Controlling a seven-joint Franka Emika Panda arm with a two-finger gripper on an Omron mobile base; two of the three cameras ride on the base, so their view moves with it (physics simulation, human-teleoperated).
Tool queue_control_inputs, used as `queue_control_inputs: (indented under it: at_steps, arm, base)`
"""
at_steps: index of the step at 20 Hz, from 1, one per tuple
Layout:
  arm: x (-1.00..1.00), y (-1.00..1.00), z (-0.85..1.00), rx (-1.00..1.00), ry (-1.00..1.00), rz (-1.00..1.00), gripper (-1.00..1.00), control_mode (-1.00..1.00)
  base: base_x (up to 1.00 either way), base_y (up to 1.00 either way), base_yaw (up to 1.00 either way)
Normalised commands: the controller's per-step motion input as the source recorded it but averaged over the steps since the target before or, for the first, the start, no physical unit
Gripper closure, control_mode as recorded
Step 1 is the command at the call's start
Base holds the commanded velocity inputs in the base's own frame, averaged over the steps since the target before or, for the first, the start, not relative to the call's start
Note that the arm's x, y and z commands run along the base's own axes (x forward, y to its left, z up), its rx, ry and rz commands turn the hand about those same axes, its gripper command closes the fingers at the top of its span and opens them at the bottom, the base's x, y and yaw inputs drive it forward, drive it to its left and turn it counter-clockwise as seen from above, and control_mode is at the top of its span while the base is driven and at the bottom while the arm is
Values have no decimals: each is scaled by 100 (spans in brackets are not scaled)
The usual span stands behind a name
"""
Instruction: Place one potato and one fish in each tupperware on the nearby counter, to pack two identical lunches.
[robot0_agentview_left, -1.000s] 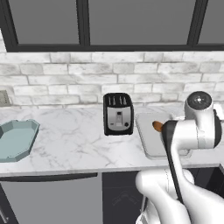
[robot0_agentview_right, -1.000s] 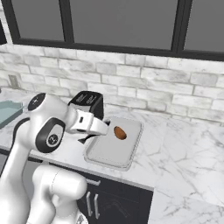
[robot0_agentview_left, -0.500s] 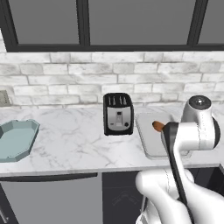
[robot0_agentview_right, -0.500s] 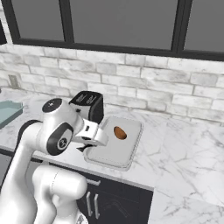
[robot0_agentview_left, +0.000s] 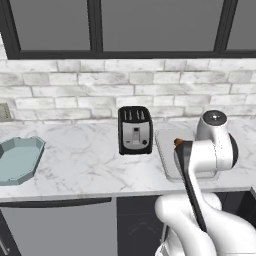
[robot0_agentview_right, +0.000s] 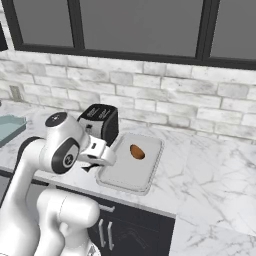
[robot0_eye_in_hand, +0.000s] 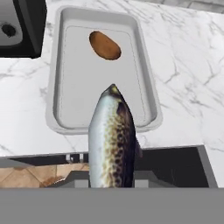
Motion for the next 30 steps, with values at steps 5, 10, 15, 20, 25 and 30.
queue_control_inputs:
  at_steps: [5,10,15,20,25,30]
  arm:
    - [39,1,-7,0,0,-9,100,-100]
    - [55,0,-6,3,0,0,100,-100]
    - [39,0,-21,3,7,0,100,-100]
    - [14,-5,-38,2,9,0,100,-100]
    - [13,-13,-35,3,5,0,100,-100]
    - [15,-23,-27,3,0,0,100,-100]
  base:
    - [0,0,0]
    - [0,0,0]
    - [0,0,0]
    - [0,0,0]
    - [0,0,0]
    - [0,0,0]
